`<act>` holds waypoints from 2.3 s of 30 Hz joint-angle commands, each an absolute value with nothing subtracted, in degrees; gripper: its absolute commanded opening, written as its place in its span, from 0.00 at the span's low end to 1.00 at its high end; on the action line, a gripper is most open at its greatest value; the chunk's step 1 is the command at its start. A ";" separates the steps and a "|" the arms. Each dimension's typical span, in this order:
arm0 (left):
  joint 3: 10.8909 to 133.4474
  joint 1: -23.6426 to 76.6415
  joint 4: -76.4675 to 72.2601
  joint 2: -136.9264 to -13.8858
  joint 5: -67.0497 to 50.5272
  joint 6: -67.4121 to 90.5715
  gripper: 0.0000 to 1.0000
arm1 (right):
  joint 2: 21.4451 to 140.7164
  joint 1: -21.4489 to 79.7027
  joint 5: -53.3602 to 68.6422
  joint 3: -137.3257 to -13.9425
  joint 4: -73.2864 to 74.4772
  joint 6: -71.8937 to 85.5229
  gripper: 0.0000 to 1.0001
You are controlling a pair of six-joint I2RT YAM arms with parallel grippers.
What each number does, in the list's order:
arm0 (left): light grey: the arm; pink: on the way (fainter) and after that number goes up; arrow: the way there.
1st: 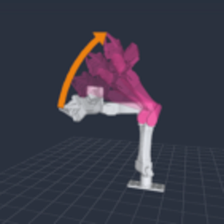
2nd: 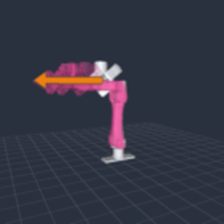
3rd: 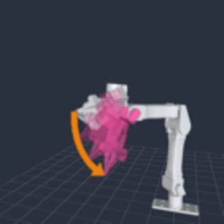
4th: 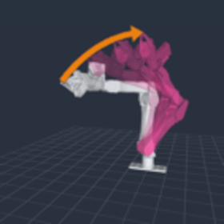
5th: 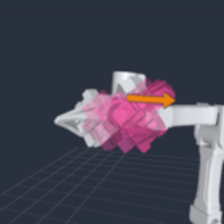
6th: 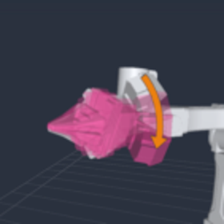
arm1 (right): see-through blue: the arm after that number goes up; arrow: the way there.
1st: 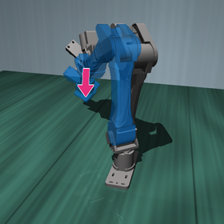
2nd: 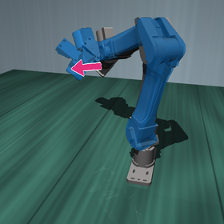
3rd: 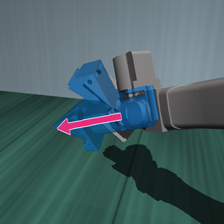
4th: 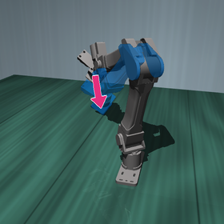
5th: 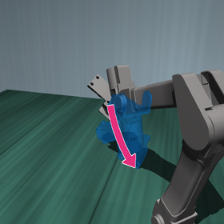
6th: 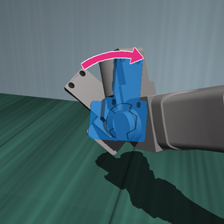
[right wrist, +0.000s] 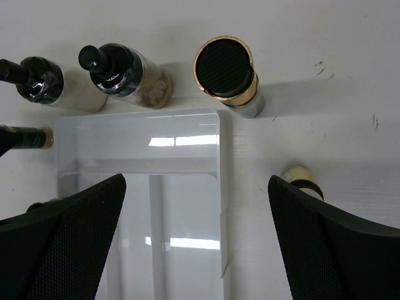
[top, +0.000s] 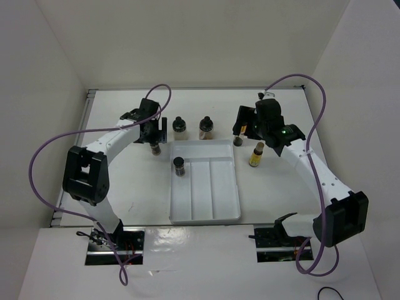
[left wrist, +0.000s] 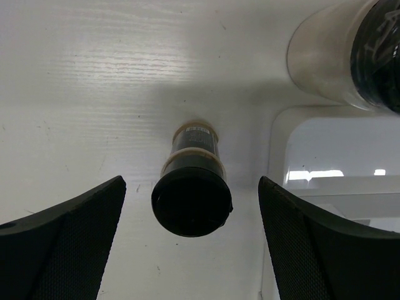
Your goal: Organize the condiment bottles
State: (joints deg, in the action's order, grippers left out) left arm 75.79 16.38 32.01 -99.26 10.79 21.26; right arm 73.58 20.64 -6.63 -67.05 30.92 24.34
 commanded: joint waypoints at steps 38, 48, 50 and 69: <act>83.13 18.72 44.37 -84.65 9.33 18.46 0.00 | 70.40 21.09 -7.56 -69.70 32.08 25.22 0.99; 83.06 29.17 55.46 -77.71 0.26 18.79 0.00 | 72.24 21.62 -7.03 -73.38 31.55 24.70 0.99; 81.92 31.55 55.46 -76.65 0.26 19.34 0.00 | 72.86 21.62 -7.03 -73.39 31.55 24.70 0.99; 65.30 45.35 42.81 -72.33 4.48 34.01 0.01 | 79.28 25.13 -8.17 -76.82 29.88 24.17 0.99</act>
State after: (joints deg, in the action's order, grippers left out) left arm 65.98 44.84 48.71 -71.88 2.79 30.41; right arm 78.94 23.88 -7.07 -73.34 31.73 24.58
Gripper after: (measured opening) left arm 0.532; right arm 0.985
